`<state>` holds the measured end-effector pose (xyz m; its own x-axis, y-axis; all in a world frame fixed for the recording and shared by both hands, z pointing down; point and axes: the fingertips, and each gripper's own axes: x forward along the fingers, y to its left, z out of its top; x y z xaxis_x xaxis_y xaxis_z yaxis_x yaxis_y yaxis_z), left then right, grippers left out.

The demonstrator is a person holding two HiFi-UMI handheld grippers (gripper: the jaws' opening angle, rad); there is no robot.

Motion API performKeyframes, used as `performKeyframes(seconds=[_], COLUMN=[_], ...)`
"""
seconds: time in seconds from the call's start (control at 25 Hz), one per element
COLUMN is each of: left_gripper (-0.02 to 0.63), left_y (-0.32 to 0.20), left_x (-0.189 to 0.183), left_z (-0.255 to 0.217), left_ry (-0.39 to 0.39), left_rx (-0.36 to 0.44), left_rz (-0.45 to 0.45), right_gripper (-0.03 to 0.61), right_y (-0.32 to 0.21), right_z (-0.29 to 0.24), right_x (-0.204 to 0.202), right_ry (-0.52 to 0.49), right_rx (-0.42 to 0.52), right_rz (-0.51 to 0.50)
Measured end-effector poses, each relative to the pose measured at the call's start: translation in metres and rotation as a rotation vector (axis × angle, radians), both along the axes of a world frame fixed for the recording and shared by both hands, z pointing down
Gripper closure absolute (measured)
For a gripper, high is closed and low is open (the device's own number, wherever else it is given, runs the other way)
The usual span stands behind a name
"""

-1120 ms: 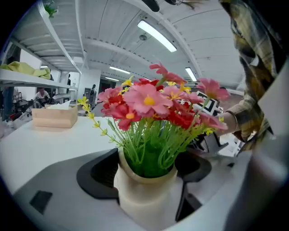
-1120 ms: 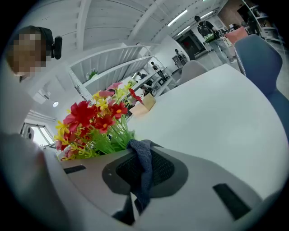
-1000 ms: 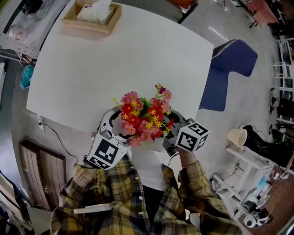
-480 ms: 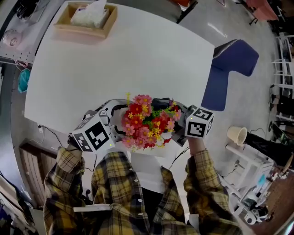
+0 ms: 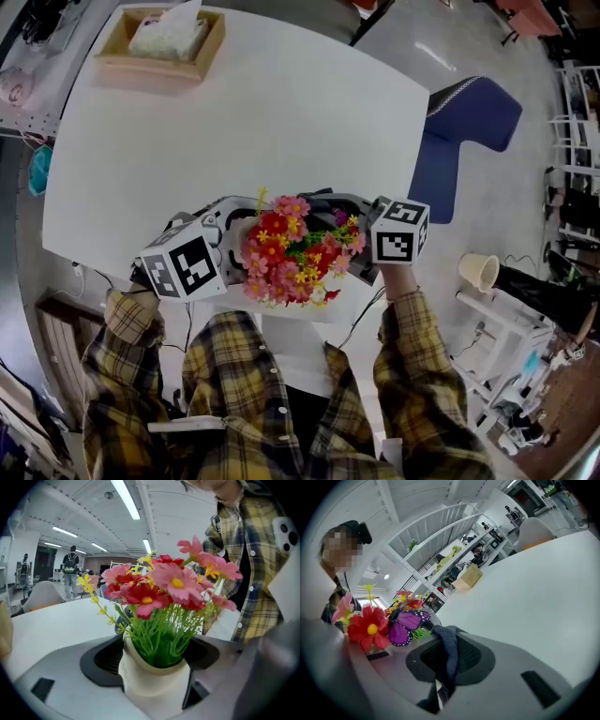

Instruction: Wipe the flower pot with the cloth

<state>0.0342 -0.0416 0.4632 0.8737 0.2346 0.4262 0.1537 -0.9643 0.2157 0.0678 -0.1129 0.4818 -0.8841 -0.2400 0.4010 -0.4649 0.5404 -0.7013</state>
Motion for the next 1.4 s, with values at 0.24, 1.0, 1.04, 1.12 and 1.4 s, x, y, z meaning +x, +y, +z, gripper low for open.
performKeyframes(seconds=[0.24,1.0,1.04,1.12,1.4], left_gripper=[0.222,0.222,0.221,0.221,0.218], left_y=[0.003,0.053,0.05,0.041,0.025], left_x=[-0.015,-0.041,-0.041,-0.044,-0.058], left_z=[-0.001,0.01,0.01,0.011,0.013], left_ry=[-0.001,-0.044,-0.045,-0.05,-0.071], left_rx=[-0.006,-0.123,-0.118,-0.103,-0.02], left_rz=[-0.21,-0.907,-0.93,-0.978,-1.05], right_gripper=[0.561,0.561,0.561,0.561,0.561], right_y=[0.007,0.052,0.055,0.06,0.079], right_z=[-0.002,-0.015,-0.014,-0.013,-0.014], right_x=[0.007,0.009,0.007,0.003,-0.015], right_ry=[0.014,0.033,0.029,0.02,0.003], right_rx=[0.022,0.074,0.071,0.068,0.052], right_rz=[0.029,0.253,0.251,0.247,0.234])
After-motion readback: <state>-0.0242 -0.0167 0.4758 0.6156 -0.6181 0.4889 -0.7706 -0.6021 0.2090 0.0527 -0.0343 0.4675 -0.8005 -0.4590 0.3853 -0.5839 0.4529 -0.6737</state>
